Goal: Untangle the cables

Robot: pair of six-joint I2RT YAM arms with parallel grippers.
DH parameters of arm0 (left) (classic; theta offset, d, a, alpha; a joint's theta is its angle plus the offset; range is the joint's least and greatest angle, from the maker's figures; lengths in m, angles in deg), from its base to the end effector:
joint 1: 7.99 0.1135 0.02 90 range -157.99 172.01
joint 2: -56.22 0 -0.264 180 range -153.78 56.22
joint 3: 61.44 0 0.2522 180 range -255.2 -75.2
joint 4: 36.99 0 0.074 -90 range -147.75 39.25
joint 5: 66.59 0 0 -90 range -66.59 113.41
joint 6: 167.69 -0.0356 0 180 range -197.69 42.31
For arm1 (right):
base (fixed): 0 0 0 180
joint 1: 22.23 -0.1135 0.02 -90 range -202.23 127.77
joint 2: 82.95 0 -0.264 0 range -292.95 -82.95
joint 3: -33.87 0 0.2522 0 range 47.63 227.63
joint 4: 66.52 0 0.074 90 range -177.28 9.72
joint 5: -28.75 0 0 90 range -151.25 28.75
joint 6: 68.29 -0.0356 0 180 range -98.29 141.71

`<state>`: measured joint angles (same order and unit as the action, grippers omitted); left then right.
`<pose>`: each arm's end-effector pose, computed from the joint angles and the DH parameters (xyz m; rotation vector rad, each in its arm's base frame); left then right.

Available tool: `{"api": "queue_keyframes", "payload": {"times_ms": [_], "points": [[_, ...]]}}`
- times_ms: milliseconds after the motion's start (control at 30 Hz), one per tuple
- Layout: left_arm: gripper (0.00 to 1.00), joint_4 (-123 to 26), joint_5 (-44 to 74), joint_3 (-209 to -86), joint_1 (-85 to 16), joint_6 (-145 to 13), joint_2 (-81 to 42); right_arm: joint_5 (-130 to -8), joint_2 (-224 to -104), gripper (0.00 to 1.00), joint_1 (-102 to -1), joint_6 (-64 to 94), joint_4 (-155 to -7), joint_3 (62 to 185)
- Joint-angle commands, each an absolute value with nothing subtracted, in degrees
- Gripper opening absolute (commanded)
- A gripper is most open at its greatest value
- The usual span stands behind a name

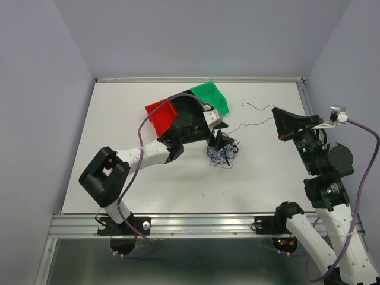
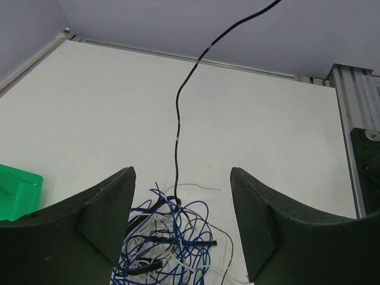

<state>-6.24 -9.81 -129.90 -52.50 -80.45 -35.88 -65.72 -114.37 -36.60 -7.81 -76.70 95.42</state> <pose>0.2457 -0.2689 0.2890 1.0430 1.1462 -1.0017 0.1114 0.0314 0.4151 0.0960 1.2513 0.7135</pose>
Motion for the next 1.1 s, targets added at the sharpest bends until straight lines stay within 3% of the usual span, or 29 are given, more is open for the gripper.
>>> {"api": "queue_keyframes", "payload": {"times_ms": [0, 200, 300, 333, 433, 633, 800, 867, 900, 933, 1033, 1067], "points": [[0.75, -7.8, -14.6, -133.8, -52.5, -81.2, -39.1, -64.7, -113.5, 0.0, -36.9, -6.2, -74.2, 94.5], [0.67, -11.2, -15.6, -136.6, -53.0, -82.1, -42.7, -64.7, -113.4, 0.01, -36.9, -5.9, -74.2, 94.6], [0.41, -12.5, -13.9, -137.8, -53.0, -82.3, -43.9, -64.2, -113.1, 0.01, -36.9, -5.5, -74.2, 94.2], [0.25, -12.7, -13.6, -137.9, -53.0, -82.7, -43.9, -63.5, -112.9, 0.01, -36.9, -5.5, -74.2, 94.2], [0.0, -13.0, -11.5, -137.7, -53.0, -83.5, -42.9, -59.5, -112.8, 0.01, -36.9, -5.3, -74.3, 93.4], [0.0, -18.5, -11.3, -139.4, -52.9, -85.2, -36.7, -53.4, -120.3, 0.01, -36.9, -6.8, -74.2, 90.6], [0.0, -31.0, -13.8, -144.7, -53.0, -86.0, -31.7, -53.2, -131.5, 0.08, -36.9, -8.5, -73.2, 90.2], [0.0, -33.6, -14.0, -145.9, -53.0, -85.7, -29.8, -53.9, -134.3, 0.25, -36.9, -9.0, -71.2, 88.9], [0.0, -34.4, -14.0, -146.2, -53.0, -85.5, -28.9, -54.9, -135.2, 0.41, -36.9, -9.0, -70.7, 88.6], [0.0, -35.4, -13.7, -147.1, -53.0, -85.3, -27.2, -55.9, -135.8, 0.69, -37.0, -8.7, -70.3, 88.6], [0.0, -39.0, -9.8, -149.5, -52.1, -83.5, -24.9, -60.7, -136.7, 0.85, -37.0, -8.1, -68.5, 88.1], [0.0, -39.3, -9.2, -149.8, -51.6, -81.7, -24.4, -62.5, -136.6, 0.86, -37.0, -8.0, -66.8, 86.8]]}}
